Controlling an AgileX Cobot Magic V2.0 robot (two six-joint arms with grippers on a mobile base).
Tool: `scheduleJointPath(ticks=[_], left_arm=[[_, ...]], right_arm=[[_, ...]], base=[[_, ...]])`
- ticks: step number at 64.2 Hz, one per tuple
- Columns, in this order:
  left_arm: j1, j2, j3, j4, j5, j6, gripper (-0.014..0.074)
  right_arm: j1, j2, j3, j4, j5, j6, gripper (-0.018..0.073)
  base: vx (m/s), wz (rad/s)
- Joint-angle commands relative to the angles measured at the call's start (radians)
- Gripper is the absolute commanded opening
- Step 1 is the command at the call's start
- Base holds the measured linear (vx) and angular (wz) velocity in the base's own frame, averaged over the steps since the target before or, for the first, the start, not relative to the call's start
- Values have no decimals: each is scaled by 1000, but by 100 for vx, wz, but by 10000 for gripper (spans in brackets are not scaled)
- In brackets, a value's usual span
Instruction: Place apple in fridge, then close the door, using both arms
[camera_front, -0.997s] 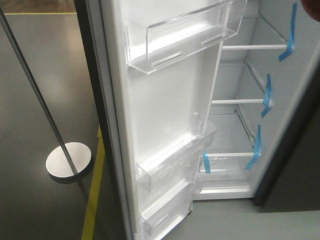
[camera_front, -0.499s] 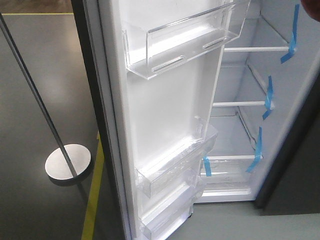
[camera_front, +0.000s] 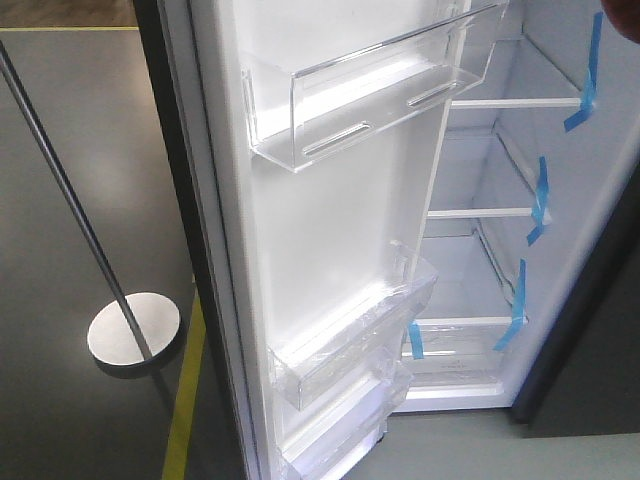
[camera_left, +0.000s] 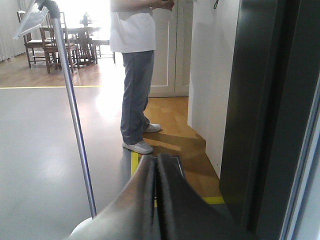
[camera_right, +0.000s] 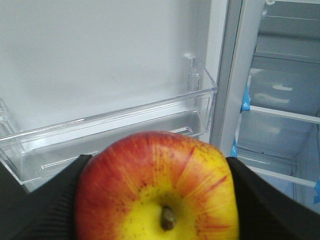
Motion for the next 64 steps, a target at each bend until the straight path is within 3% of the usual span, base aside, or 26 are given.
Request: scheduleJointPath(ticks=[1, 64], left_arm=[[-7, -14, -17, 0, -75, -10, -6], [-7, -14, -17, 0, -75, -10, -6]], right_arm=[[-5, -14, -30, 23, -78, -7, 196], [-5, -14, -30, 23, -78, -7, 196]], base=[[4, -2], [3, -1]])
